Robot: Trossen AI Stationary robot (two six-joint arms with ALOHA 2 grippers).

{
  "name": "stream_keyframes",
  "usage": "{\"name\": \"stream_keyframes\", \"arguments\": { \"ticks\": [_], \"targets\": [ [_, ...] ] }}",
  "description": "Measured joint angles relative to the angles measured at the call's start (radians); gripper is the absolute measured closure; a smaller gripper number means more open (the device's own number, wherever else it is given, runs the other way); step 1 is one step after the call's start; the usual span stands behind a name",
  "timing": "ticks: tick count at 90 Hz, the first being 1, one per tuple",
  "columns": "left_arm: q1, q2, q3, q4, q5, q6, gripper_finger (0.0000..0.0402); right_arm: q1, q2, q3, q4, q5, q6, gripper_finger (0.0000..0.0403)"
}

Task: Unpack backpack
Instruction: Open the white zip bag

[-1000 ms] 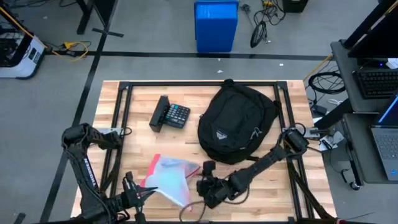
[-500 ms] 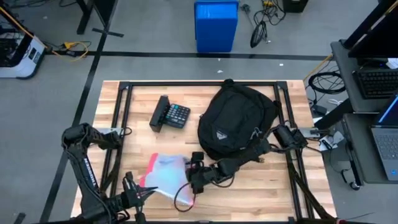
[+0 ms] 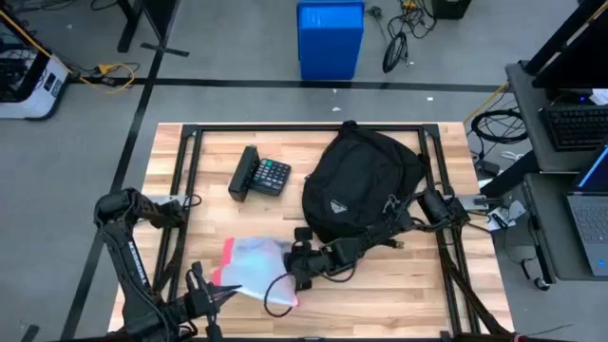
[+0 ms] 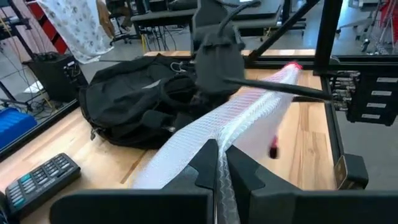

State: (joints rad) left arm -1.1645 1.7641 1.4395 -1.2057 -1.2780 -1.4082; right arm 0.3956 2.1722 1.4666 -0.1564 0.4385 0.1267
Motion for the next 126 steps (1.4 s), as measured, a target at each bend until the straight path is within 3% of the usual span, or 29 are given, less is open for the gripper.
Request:
{"name": "stream_keyframes", "arguments": {
  "ticks": [27,51,76,96,107,126],
  "targets": [
    [0.021,-0.001,0.000,0.003,0.008,0.000,0.0402,0.111,-0.207,-0.001,-0.175,0.012,0.074,0.0402],
    [0.102,-0.001,0.000,0.016,0.091,0.000,0.0402,0.204,-0.380,0.000,-0.217,0.173,0.037,0.0402],
    [0.158,-0.001,0.000,0.057,0.107,0.009,0.0402,0.235,-0.422,0.000,-0.274,0.248,0.013,0.0403],
    [0.129,0.000,0.000,0.056,0.106,0.009,0.0398,0.235,-0.423,0.001,-0.477,0.249,0.131,0.0403],
    [0.104,0.000,0.000,0.074,0.118,0.008,0.0365,0.235,-0.424,0.001,-0.548,0.248,0.173,0.0403],
    [0.083,0.000,-0.001,0.107,0.137,0.008,0.0266,0.234,-0.443,0.001,-0.550,0.300,0.190,0.0403]
  ]
}}
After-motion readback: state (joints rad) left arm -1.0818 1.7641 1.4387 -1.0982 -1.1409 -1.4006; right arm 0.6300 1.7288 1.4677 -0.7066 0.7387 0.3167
